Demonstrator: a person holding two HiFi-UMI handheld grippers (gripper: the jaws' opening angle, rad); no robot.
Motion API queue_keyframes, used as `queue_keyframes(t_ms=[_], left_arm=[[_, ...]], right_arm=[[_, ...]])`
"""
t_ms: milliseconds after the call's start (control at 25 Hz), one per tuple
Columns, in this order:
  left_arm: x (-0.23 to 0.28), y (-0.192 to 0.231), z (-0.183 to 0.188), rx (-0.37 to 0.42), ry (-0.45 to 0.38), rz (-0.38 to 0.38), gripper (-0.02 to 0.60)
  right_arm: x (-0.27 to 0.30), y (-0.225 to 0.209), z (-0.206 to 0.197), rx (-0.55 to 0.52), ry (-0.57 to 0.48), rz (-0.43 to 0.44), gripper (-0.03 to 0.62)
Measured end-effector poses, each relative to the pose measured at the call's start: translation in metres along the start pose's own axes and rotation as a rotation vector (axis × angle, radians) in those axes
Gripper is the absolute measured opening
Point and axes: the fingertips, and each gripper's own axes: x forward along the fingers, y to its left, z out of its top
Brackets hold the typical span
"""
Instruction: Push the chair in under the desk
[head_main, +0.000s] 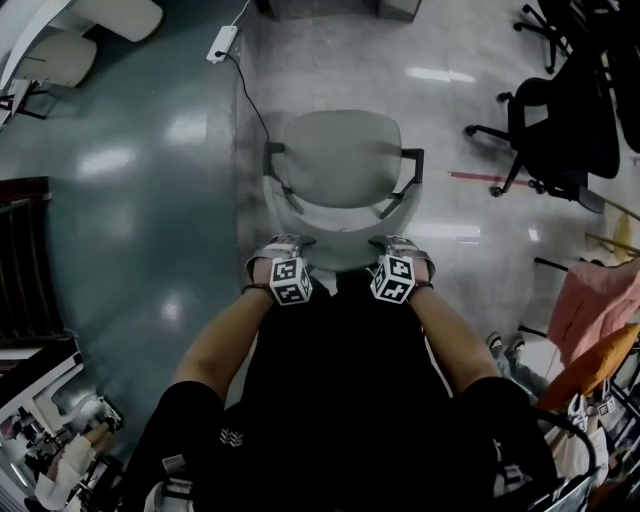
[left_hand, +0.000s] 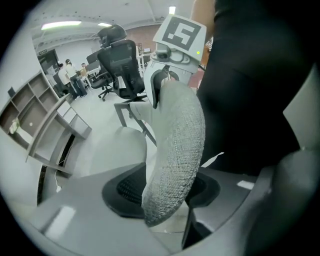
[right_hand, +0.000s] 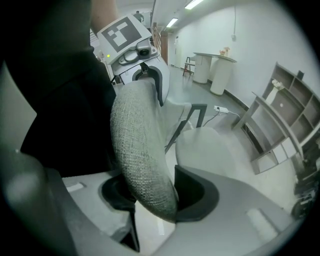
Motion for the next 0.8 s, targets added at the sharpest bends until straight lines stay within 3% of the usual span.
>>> queue_keyframes(t_ms=[480,800], left_arm=[[0.002,0.030,-0.002,-0.021,0.054,-0.095,0.193],[0.018,0.070,-0.007,-0.031,0.057,-0.097,0.193]], right_arm=[[0.003,-0.032,0.005,-0.021,0.025,0.054,0.186],[0.018,-0.074,0.002,0.006,0.084,0.045,0.184]])
